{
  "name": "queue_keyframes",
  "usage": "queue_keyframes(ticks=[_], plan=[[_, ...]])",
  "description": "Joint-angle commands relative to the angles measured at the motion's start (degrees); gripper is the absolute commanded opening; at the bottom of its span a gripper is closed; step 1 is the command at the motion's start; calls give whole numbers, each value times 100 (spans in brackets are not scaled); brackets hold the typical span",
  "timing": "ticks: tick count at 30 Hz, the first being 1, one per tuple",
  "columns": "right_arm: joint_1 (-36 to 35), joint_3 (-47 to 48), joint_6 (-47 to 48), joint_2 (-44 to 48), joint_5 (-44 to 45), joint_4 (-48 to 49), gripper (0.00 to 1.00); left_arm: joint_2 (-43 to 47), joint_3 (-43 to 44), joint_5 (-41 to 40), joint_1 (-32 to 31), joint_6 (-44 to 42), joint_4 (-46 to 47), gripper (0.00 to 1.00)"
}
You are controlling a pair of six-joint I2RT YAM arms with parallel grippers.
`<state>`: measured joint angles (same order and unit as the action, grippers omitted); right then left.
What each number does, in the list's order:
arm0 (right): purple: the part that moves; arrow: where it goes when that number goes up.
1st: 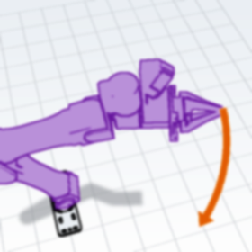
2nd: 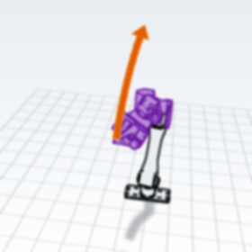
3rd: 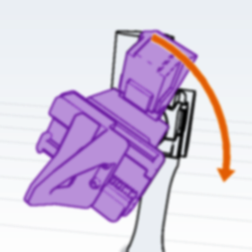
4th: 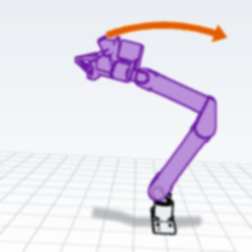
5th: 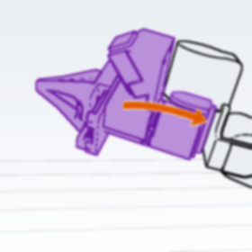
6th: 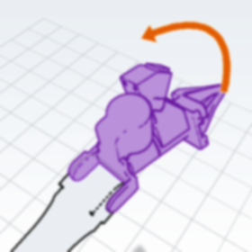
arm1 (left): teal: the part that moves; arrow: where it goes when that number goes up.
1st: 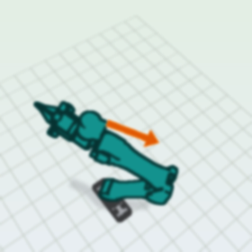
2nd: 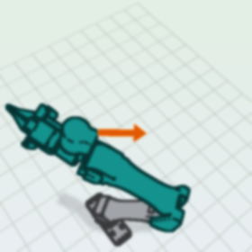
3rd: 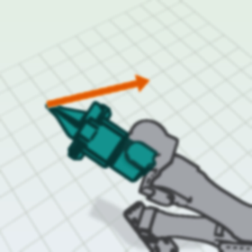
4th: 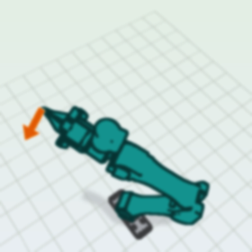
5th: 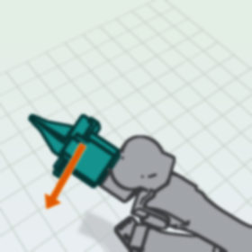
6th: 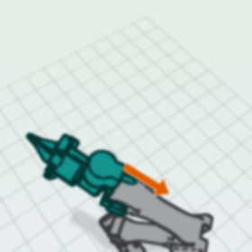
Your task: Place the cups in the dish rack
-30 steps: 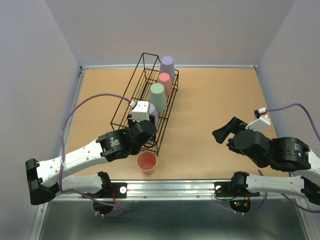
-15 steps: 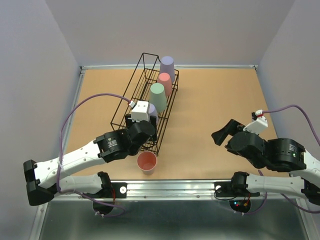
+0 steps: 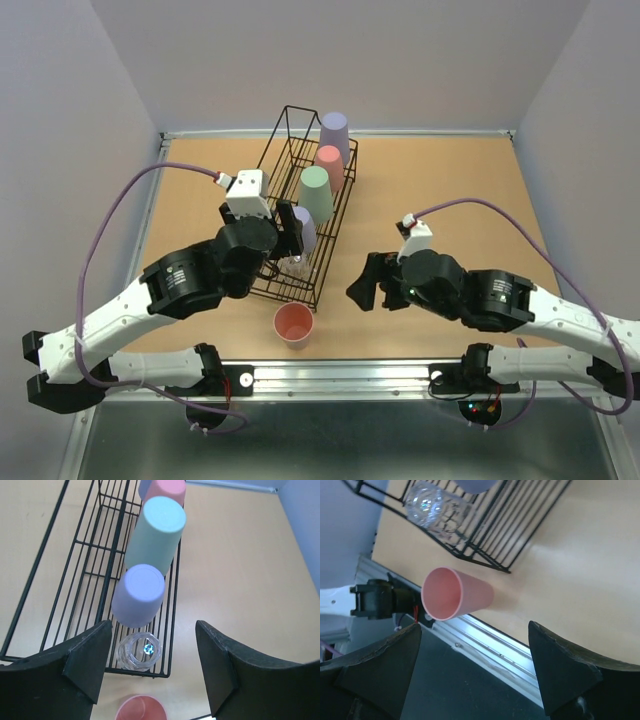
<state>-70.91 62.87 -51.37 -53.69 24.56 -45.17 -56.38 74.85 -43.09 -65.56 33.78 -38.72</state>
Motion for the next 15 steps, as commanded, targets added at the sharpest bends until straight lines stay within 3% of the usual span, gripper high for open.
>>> queue_keyframes(ticks=[1, 15], plan=[[-10, 155, 734, -439, -970, 1238, 92, 118, 442, -340, -27, 32, -373, 79], [-1, -108, 260, -1785, -1436, 1950, 88, 268, 698, -253, -27, 744, -918, 79]])
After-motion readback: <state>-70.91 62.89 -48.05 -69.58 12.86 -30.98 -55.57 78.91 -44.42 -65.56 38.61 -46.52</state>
